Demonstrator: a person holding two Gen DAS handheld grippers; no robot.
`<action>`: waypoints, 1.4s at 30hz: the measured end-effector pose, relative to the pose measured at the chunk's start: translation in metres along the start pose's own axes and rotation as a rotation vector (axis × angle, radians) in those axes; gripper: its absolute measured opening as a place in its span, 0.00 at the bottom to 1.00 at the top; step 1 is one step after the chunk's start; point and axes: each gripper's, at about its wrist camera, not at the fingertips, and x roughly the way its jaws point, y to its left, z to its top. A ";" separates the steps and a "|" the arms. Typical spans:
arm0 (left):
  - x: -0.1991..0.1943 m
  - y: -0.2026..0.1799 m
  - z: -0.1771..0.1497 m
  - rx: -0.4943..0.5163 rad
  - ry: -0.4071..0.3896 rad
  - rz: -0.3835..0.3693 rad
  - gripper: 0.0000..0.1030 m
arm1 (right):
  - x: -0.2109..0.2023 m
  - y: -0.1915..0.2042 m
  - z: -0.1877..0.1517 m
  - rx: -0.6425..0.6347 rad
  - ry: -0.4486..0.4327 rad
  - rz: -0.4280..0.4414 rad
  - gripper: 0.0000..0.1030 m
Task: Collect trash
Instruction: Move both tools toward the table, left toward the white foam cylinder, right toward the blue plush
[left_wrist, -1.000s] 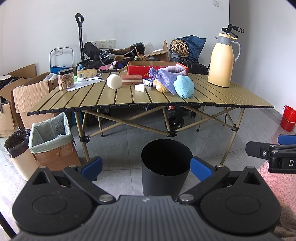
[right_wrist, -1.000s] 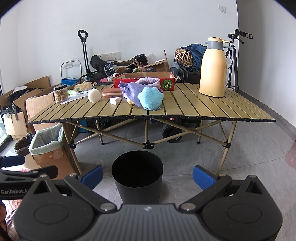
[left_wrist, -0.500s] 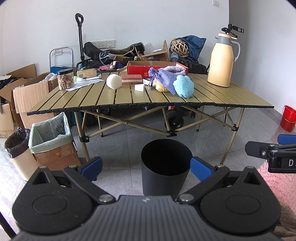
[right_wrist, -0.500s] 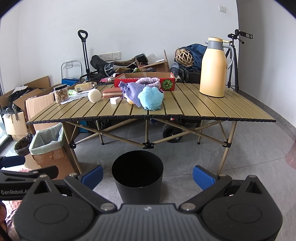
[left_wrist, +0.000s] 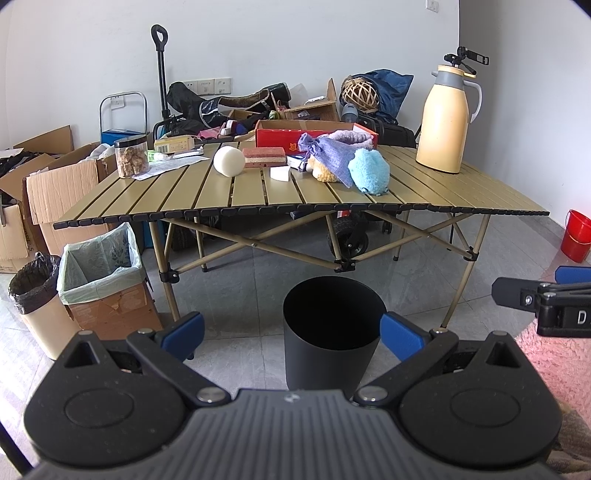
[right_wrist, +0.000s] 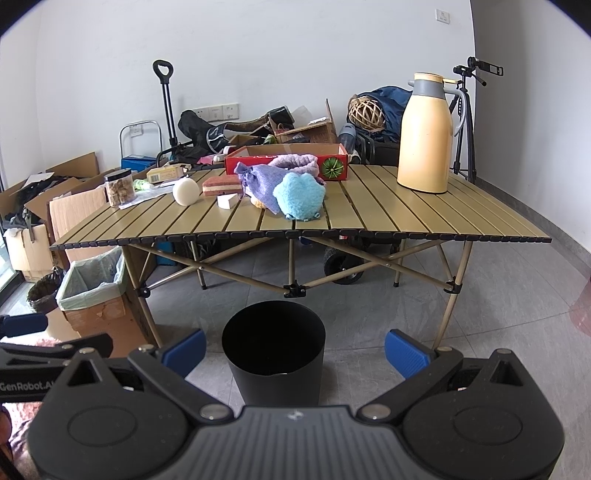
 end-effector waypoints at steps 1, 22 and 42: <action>0.000 0.000 0.001 -0.001 0.001 0.000 1.00 | 0.002 0.001 0.002 0.002 -0.001 -0.001 1.00; 0.062 0.008 0.036 0.008 -0.011 0.020 1.00 | 0.064 -0.005 0.036 0.010 -0.010 0.013 1.00; 0.142 0.015 0.104 -0.027 -0.111 0.026 1.00 | 0.145 -0.022 0.091 0.050 -0.085 -0.011 1.00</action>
